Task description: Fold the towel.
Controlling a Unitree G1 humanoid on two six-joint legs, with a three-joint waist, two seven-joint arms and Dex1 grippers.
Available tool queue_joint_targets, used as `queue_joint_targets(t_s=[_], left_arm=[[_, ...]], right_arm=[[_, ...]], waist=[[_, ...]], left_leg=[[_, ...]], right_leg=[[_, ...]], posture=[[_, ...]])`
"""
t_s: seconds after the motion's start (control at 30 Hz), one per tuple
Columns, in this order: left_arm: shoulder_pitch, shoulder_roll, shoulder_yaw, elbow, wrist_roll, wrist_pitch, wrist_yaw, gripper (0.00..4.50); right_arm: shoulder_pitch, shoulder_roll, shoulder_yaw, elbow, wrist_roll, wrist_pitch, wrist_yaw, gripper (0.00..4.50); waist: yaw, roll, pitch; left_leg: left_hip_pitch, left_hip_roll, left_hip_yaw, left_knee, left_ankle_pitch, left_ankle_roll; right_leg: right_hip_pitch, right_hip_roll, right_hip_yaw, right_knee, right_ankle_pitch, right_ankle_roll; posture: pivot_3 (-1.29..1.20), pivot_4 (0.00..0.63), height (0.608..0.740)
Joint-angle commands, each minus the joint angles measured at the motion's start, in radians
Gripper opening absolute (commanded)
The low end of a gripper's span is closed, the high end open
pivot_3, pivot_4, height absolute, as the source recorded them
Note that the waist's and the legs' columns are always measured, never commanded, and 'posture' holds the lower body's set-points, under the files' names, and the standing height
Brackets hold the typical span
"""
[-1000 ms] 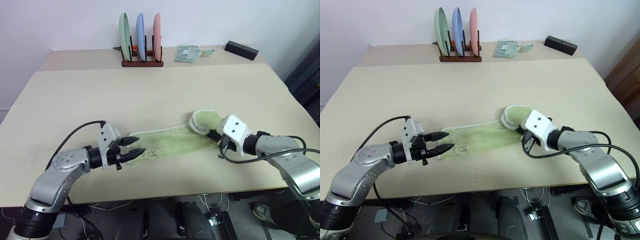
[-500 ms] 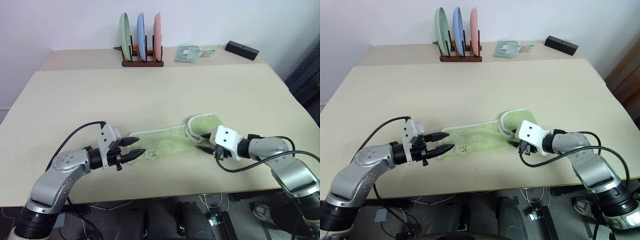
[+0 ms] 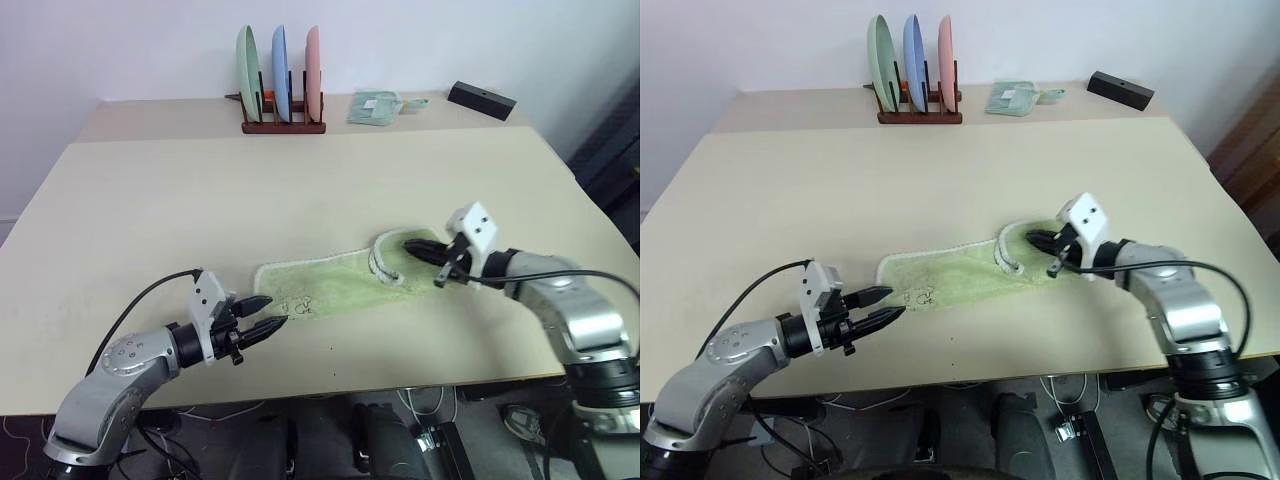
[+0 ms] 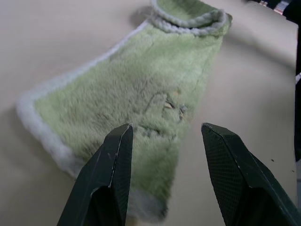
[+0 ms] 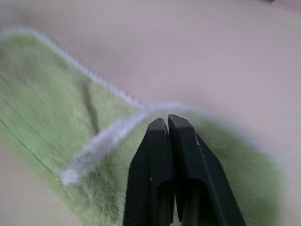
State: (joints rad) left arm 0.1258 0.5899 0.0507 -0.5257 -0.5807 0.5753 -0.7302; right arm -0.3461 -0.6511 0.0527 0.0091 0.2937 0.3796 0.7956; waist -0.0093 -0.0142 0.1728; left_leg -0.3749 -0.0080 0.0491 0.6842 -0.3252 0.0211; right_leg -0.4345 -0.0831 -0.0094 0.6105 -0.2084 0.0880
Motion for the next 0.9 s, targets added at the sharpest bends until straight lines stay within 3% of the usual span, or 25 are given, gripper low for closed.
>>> queue_joint_targets(t_s=[0.03, 0.23, 0.33, 0.4, 0.43, 0.5, 0.6, 0.73, 0.9], left_arm=[[0.032, -0.01, 0.02, -0.086, -0.045, 0.025, 0.031, 2.35], [0.097, -0.015, 0.025, -0.138, -0.066, 0.056, 0.078, 2.35], [0.151, -0.024, 0.011, -0.162, -0.051, 0.075, 0.123, 2.35], [0.178, -0.051, 0.025, -0.176, -0.074, 0.097, 0.169, 2.35], [0.183, -0.098, 0.053, -0.183, -0.126, 0.131, 0.234, 2.59], [0.188, -0.17, 0.091, -0.204, -0.21, 0.174, 0.327, 3.17], [0.204, -0.269, 0.115, -0.241, -0.329, 0.233, 0.477, 4.5], [0.234, -0.388, 0.148, -0.229, -0.549, 0.288, 0.714, 4.5], [0.344, -0.301, 0.145, -0.294, -0.812, 0.297, 0.736, 4.5]], right_arm=[[0.0, 0.017, 0.013, 0.104, -0.062, -0.128, 0.013, 0.04], [0.028, 0.005, 0.056, 0.176, -0.163, -0.266, 0.037, 0.04], [0.001, 0.018, 0.009, 0.154, -0.13, -0.279, 0.036, 0.04], [-0.032, 0.026, -0.046, 0.093, -0.039, -0.221, 0.058, 0.53], [-0.054, 0.022, -0.065, 0.062, -0.017, -0.214, 0.062, 0.85], [-0.089, 0.019, -0.085, 0.024, -0.002, -0.203, 0.057, 1.75], [-0.141, 0.025, -0.102, -0.009, 0.014, -0.184, 0.049, 3.2], [-0.179, 0.036, -0.095, -0.004, 0.004, -0.197, 0.049, 3.2], [-0.169, 0.037, -0.086, 0.032, -0.014, -0.226, 0.063, 3.2]], waist=[[0.0, 0.0, 0.0], [-0.002, 0.0, 0.0], [-0.002, 0.0, 0.0], [-0.002, 0.0, 0.0], [-0.001, 0.001, 0.0], [-0.001, 0.001, 0.001], [-0.001, 0.001, 0.0], [0.002, 0.001, 0.0], [-0.001, 0.001, 0.0]], left_leg=[[0.0, -0.001, 0.0, 0.0, 0.0, 0.0], [0.001, 0.0, 0.0, 0.0, 0.0, 0.0], [0.002, -0.001, 0.0, 0.0, 0.0, 0.0], [0.001, -0.001, 0.0, 0.0, 0.0, 0.0], [0.001, -0.001, 0.0, 0.0, 0.0, 0.0], [0.001, 0.0, 0.0, 0.0, 0.0, 0.0], [0.001, 0.0, -0.001, 0.0, 0.0, 0.0], [0.001, 0.0, -0.002, 0.0, 0.0, 0.0], [0.001, 0.0, -0.002, 0.0, 0.0, 0.0]], right_leg=[[0.0, 0.0, 0.0, 0.0, 0.0, 0.0], [0.001, 0.0, 0.0, 0.0, 0.0, 0.0], [0.002, 0.0, 0.0, 0.0, 0.0, 0.0], [0.001, 0.0, 0.0, 0.0, 0.0, 0.0], [0.001, 0.0, 0.0, 0.0, 0.0, 0.0], [0.001, 0.0, 0.0, 0.0, 0.0, 0.0], [0.001, 0.0, 0.0, 0.001, 0.0, 0.0], [0.001, 0.0, 0.0, 0.0, 0.0, 0.001], [0.001, 0.0, 0.0, 0.0, 0.0, -0.001]], posture=[[0.0, 0.15, 0.74], [0.0, 0.15, 0.74], [0.0, 0.15, 0.74], [0.0, 0.15, 0.74], [0.0, 0.15, 0.74], [0.0, 0.15, 0.74], [0.0, 0.15, 0.74], [0.0, 0.15, 0.74], [0.0, 0.15, 0.74]])
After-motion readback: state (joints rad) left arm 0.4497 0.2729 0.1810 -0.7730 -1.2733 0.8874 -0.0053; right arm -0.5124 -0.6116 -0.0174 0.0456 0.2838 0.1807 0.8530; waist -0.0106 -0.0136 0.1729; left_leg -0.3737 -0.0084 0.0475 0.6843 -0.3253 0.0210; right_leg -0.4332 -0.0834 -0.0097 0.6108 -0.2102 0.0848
